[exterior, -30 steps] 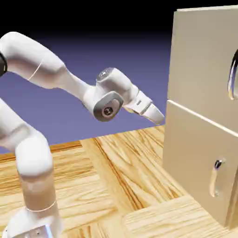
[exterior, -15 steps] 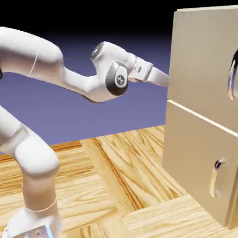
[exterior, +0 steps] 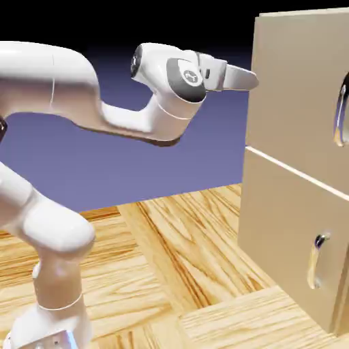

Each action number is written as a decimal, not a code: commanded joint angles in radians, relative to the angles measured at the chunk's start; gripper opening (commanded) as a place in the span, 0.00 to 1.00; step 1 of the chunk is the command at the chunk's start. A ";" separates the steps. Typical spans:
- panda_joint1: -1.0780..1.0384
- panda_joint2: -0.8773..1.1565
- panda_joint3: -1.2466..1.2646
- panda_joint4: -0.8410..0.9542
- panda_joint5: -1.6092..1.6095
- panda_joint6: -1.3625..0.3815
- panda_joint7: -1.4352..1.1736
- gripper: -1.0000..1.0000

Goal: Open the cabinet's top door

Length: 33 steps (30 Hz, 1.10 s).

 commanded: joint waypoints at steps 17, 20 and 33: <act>0.284 -0.070 -0.320 0.244 -0.740 0.047 0.549 0.50; 0.334 -0.082 -0.377 0.287 -0.870 0.055 0.646 0.50; 0.551 -0.136 -0.621 0.473 -1.436 0.091 1.066 0.50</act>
